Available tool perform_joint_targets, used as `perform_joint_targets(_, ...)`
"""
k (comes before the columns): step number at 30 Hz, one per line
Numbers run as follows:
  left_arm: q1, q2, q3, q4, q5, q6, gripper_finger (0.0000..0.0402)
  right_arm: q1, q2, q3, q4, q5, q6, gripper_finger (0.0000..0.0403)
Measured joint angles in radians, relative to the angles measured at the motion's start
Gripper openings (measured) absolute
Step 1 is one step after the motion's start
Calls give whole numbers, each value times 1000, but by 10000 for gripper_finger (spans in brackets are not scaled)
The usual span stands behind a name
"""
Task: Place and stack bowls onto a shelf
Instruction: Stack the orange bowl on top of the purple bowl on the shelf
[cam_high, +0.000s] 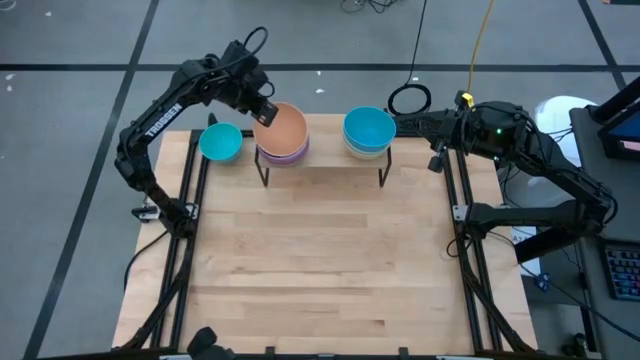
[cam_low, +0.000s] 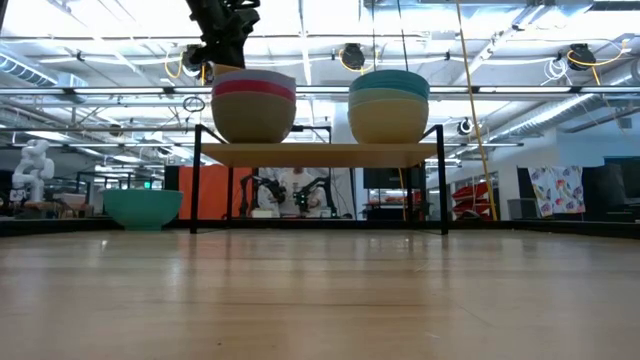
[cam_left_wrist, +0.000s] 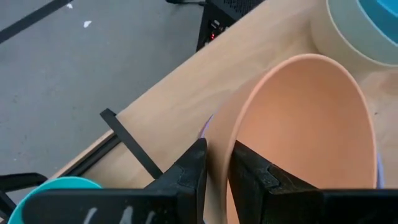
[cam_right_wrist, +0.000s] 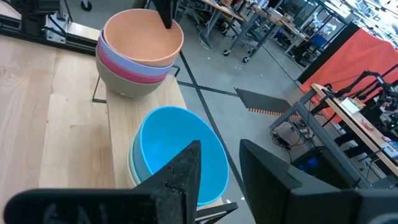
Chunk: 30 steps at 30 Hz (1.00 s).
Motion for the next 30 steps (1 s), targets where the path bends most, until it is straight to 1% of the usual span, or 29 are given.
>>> perform_joint_targets(7,-1,-1,0,-1,4,-26,63,0,0,0,0,0,0,102)
perform_joint_targets(12,-13,-1,0,-1,4,-20,63,0,0,0,0,0,-10,102)
perform_joint_targets(15,-14,-1,0,-1,5,13,63,0,0,0,0,0,-19,102)
perform_joint_targets(30,-14,-1,1,-2,6,16,62,0,0,0,0,0,-24,102)
